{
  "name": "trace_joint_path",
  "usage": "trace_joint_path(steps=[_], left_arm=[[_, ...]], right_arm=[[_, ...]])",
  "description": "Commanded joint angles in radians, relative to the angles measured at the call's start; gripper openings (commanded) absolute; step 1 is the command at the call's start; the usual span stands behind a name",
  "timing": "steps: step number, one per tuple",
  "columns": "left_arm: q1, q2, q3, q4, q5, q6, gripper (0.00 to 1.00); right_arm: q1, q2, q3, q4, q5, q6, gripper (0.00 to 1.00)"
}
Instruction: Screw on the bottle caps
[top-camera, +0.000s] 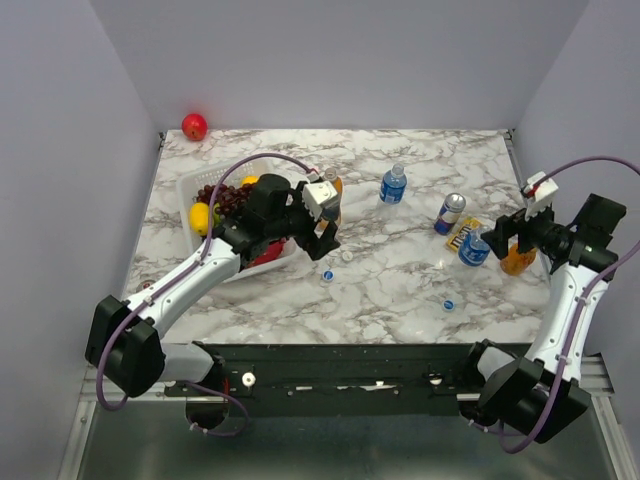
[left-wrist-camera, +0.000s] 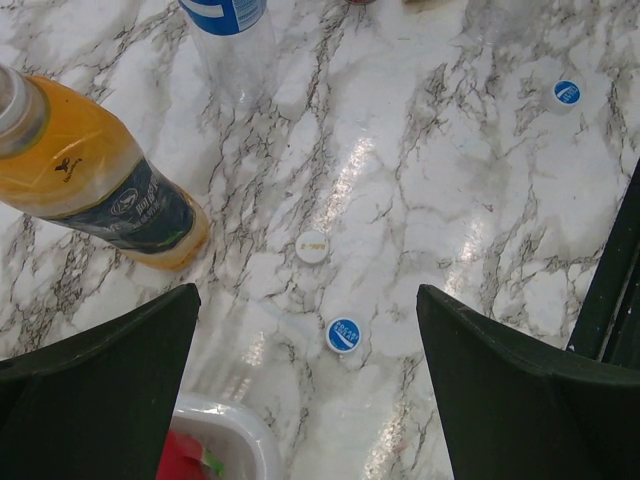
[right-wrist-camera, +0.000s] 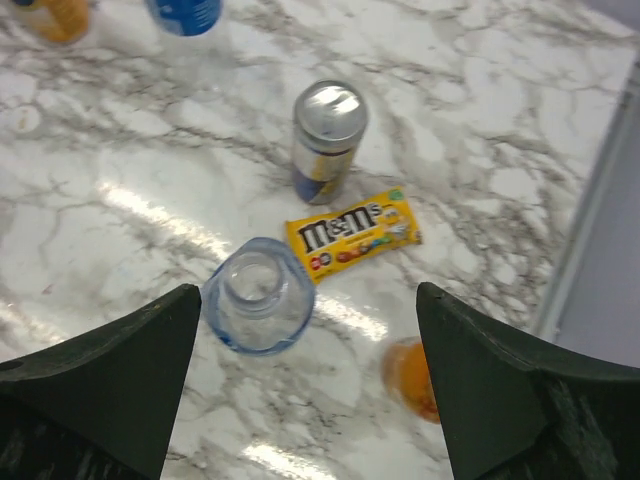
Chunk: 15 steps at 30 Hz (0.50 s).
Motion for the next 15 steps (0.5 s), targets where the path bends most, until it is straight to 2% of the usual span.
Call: trace_joint_path(steps=[1, 8, 13, 15], left_arm=[[0.004, -0.040, -0.028, 0.041, 0.043, -0.017, 0.99], [0.004, -0.052, -0.053, 0.041, 0.049, -0.019, 0.99], [0.004, -0.048, -0.045, 0.042, 0.048, -0.019, 0.99], [0.004, -0.043, -0.036, 0.039, 0.048, -0.016, 0.99]], right_arm=[[0.006, 0.004, -0.050, -0.093, -0.144, -0.081, 0.96], [0.052, 0.033, -0.070, -0.035, -0.157, -0.055, 0.95], [0.107, 0.030, -0.122, 0.002, -0.095, -0.058, 0.91], [0.116, 0.014, -0.145, 0.065, -0.076, -0.037, 0.88]])
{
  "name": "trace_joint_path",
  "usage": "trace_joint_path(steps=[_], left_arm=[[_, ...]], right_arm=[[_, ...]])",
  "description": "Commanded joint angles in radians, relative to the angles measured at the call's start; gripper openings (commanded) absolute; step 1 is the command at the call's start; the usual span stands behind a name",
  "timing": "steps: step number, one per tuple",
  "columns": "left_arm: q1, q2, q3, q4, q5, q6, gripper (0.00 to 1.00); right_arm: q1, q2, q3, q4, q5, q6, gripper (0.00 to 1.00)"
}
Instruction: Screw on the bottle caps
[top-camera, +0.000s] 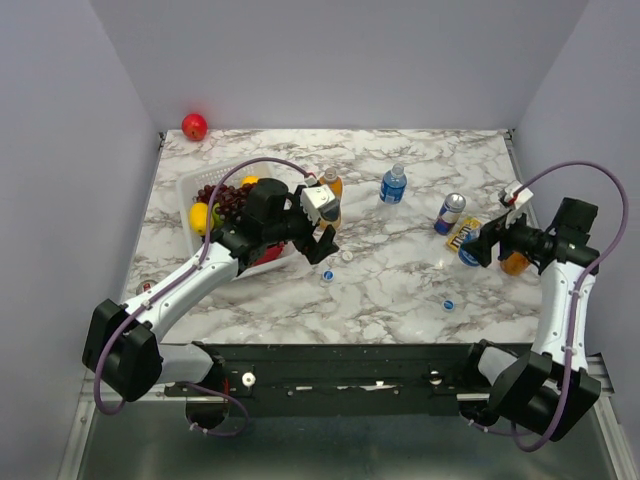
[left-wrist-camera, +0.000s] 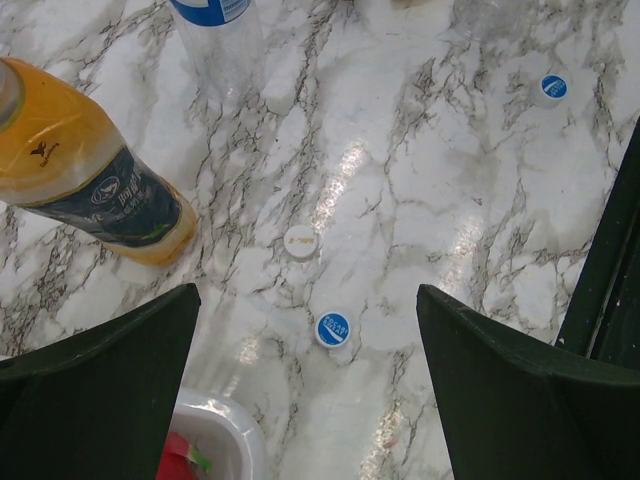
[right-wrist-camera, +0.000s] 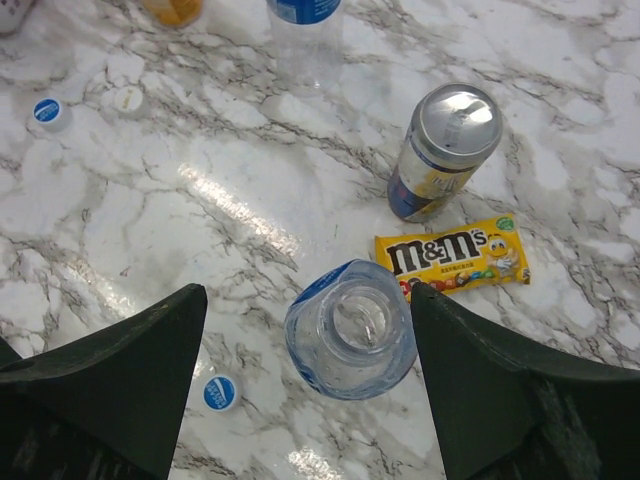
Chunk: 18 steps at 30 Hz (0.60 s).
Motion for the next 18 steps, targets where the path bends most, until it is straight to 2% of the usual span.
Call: trace_joint_path(steps=[1, 5, 10, 11, 12, 14, 15, 18], left_arm=[[0.004, -0.012, 0.013, 0.015, 0.030, -0.006, 0.99], [0.004, 0.002, 0.033, 0.005, 0.038, -0.003, 0.98], [0.002, 0.017, 0.045, 0.016, 0.061, -0.013, 0.98], [-0.001, 0.020, 0.046, 0.021, 0.066, -0.015, 0.98], [-0.005, 0.026, 0.051, 0.025, 0.076, -0.013, 0.98], [-0.027, 0.031, 0.054, 0.044, 0.079, -0.004, 0.98], [-0.034, 0.037, 0.059, 0.050, 0.084, 0.000, 0.98], [-0.086, 0.062, 0.082, 0.080, 0.107, 0.040, 0.99]], right_arm=[[0.030, -0.019, -0.070, 0.110, 0.053, 0.035, 0.86], [0.034, -0.035, -0.101, 0.246, 0.104, 0.115, 0.78], [0.034, -0.031, -0.112, 0.315, 0.139, 0.167, 0.47], [0.034, -0.033, -0.110, 0.312, 0.135, 0.181, 0.42], [0.034, -0.035, -0.098, 0.302, 0.127, 0.182, 0.32], [0.041, -0.045, -0.081, 0.247, 0.096, 0.181, 0.24], [0.045, -0.050, -0.066, 0.219, 0.084, 0.176, 0.17], [0.074, -0.071, 0.011, 0.106, -0.025, 0.193, 0.10]])
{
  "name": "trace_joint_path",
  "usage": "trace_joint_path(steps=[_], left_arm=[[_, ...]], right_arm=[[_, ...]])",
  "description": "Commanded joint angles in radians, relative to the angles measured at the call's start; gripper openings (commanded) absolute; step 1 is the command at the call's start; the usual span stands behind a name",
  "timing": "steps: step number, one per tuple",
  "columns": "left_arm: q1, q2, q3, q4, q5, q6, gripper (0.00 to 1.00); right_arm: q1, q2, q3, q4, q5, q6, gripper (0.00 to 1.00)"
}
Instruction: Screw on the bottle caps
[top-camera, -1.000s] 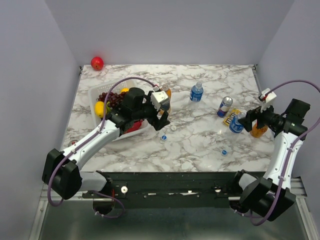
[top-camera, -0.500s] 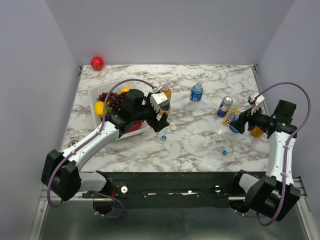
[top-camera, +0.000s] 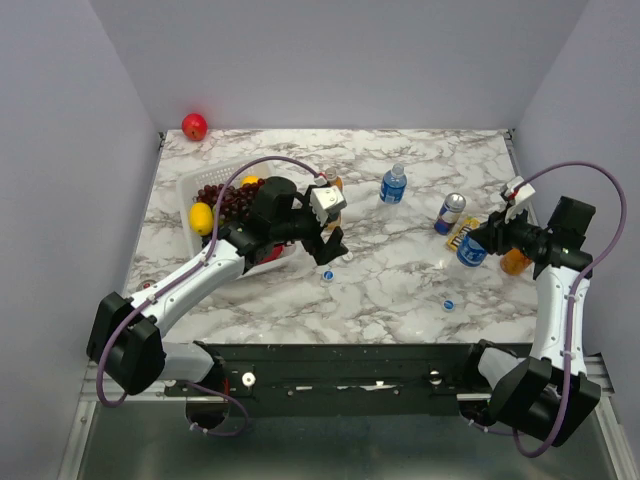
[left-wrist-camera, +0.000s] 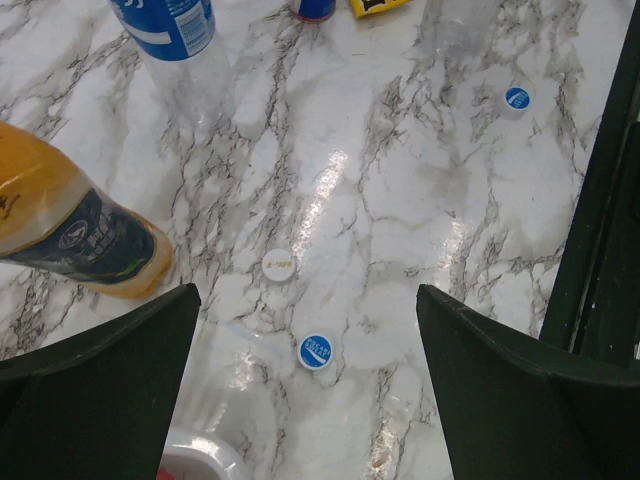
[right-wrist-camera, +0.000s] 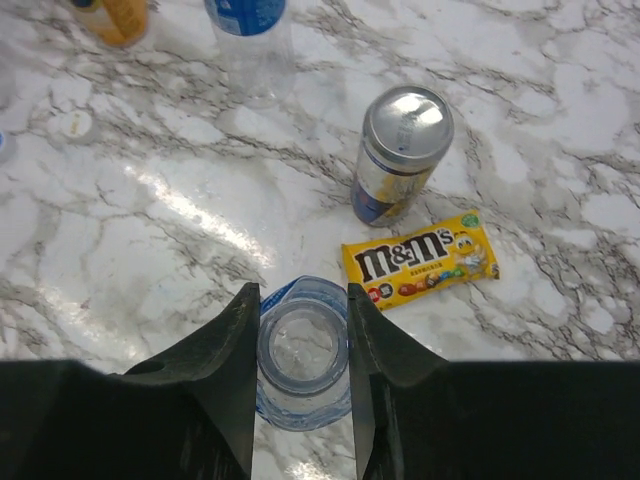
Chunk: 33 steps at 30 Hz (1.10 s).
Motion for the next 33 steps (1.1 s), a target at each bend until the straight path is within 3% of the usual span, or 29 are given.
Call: trace_joint_path(steps=[1, 4, 11, 14, 27, 33], left_arm=[[-0.079, 0.043, 0.064, 0.075, 0.068, 0.049, 0.99], [-0.138, 0.090, 0.101, 0.140, 0.065, 0.044, 0.99], [-0.248, 0.185, 0.153, 0.292, -0.045, -0.009, 0.99], [-0.276, 0.204, 0.148, 0.365, -0.163, -0.036, 0.99], [-0.316, 0.346, 0.232, 0.370, -0.171, -0.055, 0.99], [-0.316, 0.370, 0.263, 0.369, -0.116, -0.052, 0.81]], right_arm=[[0.050, -0.045, 0.142, -0.135, -0.171, 0.051, 0.09], [0.183, -0.050, 0.198, -0.162, -0.216, 0.149, 0.08], [0.338, -0.037, 0.261, 0.046, -0.138, 0.472, 0.07], [0.360, -0.022, 0.282, 0.104, -0.084, 0.557, 0.07], [0.403, 0.004, 0.302, 0.215, -0.078, 0.761, 0.06], [0.407, 0.001, 0.299, 0.195, -0.081, 0.747, 0.06]])
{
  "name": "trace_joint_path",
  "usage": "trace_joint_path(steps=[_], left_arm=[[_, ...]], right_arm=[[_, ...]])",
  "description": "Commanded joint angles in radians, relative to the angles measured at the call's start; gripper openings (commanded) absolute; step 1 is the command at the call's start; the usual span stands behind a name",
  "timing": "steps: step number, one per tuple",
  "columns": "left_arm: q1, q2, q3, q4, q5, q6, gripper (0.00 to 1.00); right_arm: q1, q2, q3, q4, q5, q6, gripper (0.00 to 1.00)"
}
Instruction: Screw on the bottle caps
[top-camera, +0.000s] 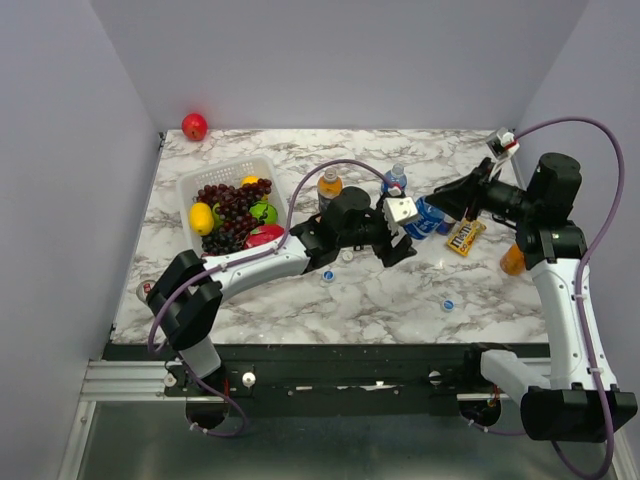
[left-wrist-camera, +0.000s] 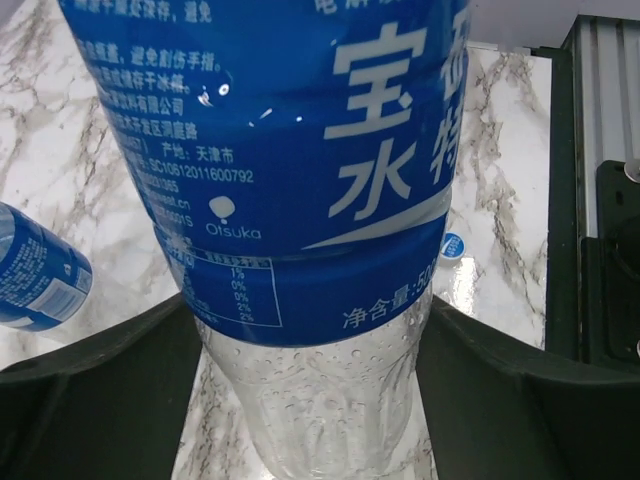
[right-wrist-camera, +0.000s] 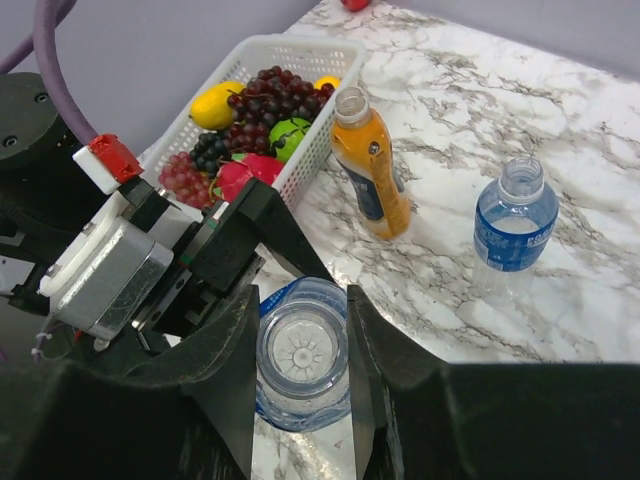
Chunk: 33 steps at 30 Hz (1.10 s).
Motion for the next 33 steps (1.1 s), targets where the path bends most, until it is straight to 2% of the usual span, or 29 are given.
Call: trace_joint_path(steps=[1, 3, 4, 5, 6, 8, 9, 11, 13, 15, 16, 17, 18, 19, 20, 21, 22, 23, 26, 29, 33], left_arm=[[-0.006, 0.009, 0.040, 0.020, 0.025, -0.002, 0.76], [-0.001, 0.009, 0.040, 0.011, 0.045, 0.008, 0.69], [0.001, 0.006, 0.040, 0.007, 0.048, 0.008, 0.63], [0.004, 0.004, 0.037, 0.005, 0.052, 0.008, 0.60], [0.016, -0.003, 0.033, 0.007, 0.059, -0.002, 0.58], [0.036, -0.019, 0.007, 0.019, 0.100, -0.011, 0.52], [0.054, -0.040, -0.005, 0.022, 0.106, -0.017, 0.50], [0.085, -0.069, -0.053, 0.023, 0.158, -0.025, 0.47], [0.126, -0.121, -0.110, 0.002, 0.190, -0.009, 0.42], [0.145, -0.167, -0.156, -0.009, 0.235, 0.026, 0.39], [0.149, -0.219, -0.198, -0.038, 0.244, 0.084, 0.36], [0.149, -0.242, -0.217, -0.056, 0.255, 0.124, 0.34], [0.149, -0.288, -0.237, -0.072, 0.258, 0.153, 0.32], [0.149, -0.307, -0.271, -0.091, 0.260, 0.168, 0.25], [0.151, -0.318, -0.282, -0.104, 0.258, 0.193, 0.20], [0.152, -0.324, -0.286, -0.121, 0.260, 0.208, 0.15], [0.157, -0.327, -0.288, -0.153, 0.261, 0.224, 0.06], [0.163, -0.328, -0.289, -0.158, 0.264, 0.238, 0.02], [0.163, -0.341, -0.300, -0.147, 0.258, 0.248, 0.00], [0.163, -0.345, -0.289, -0.167, 0.250, 0.235, 0.00], [0.163, -0.345, -0.289, -0.176, 0.229, 0.193, 0.00]], right_arm=[[0.008, -0.009, 0.017, 0.013, 0.007, 0.024, 0.06], [0.008, -0.007, 0.014, 0.012, 0.005, 0.021, 0.09], [0.008, -0.007, 0.017, 0.006, 0.000, 0.018, 0.12], [0.008, -0.004, 0.023, -0.015, -0.004, -0.002, 0.18], [0.008, -0.004, 0.031, -0.026, -0.004, -0.015, 0.34], [0.008, 0.000, 0.083, -0.083, -0.004, -0.066, 0.50], [0.008, 0.006, 0.109, -0.109, -0.007, -0.070, 0.64], [0.006, 0.025, 0.213, -0.182, -0.001, -0.096, 0.72], [0.006, 0.075, 0.285, -0.215, -0.001, -0.084, 0.67], [0.006, 0.136, 0.397, -0.305, -0.030, -0.161, 0.64], [0.006, 0.158, 0.425, -0.353, -0.070, -0.238, 0.63], [0.006, 0.170, 0.451, -0.496, -0.104, -0.460, 0.63], [0.006, 0.178, 0.459, -0.554, -0.096, -0.560, 0.64], [0.006, 0.180, 0.441, -0.598, -0.063, -0.644, 0.65], [0.006, 0.180, 0.407, -0.675, 0.030, -0.812, 0.66], [0.006, 0.183, 0.340, -0.718, 0.077, -0.905, 0.66], [0.006, 0.184, 0.292, -0.762, 0.121, -1.006, 0.65], [0.006, 0.181, 0.242, -0.830, 0.201, -1.191, 0.63], [0.006, 0.114, -0.013, -0.804, 0.342, -1.401, 0.63], [0.006, 0.022, -0.243, -0.711, 0.417, -1.507, 0.65], [0.006, -0.001, -0.375, -0.648, 0.464, -1.581, 0.67]])
